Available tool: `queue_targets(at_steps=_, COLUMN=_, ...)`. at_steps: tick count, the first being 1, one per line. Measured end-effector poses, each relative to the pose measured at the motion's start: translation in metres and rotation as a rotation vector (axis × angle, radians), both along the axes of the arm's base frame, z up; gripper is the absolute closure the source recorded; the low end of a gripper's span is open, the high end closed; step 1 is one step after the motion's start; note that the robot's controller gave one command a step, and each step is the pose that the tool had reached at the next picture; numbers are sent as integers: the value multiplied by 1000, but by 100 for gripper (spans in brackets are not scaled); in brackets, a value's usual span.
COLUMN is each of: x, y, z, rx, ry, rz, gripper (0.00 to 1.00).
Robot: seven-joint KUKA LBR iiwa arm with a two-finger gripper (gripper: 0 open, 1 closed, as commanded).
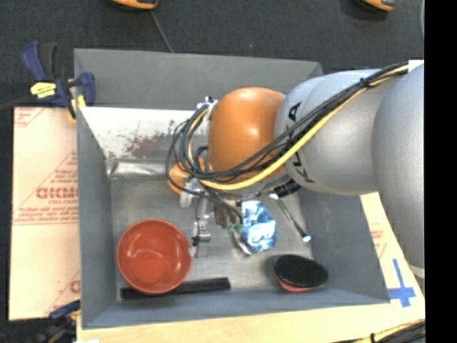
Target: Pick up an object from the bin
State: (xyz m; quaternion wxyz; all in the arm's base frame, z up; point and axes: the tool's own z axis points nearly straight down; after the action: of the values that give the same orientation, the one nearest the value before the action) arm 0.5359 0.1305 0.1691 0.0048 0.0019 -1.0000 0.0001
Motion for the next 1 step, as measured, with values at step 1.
queue_targets(at_steps=1, x=2, y=0, z=4, rx=1, ry=-8, rz=-4, gripper=0)
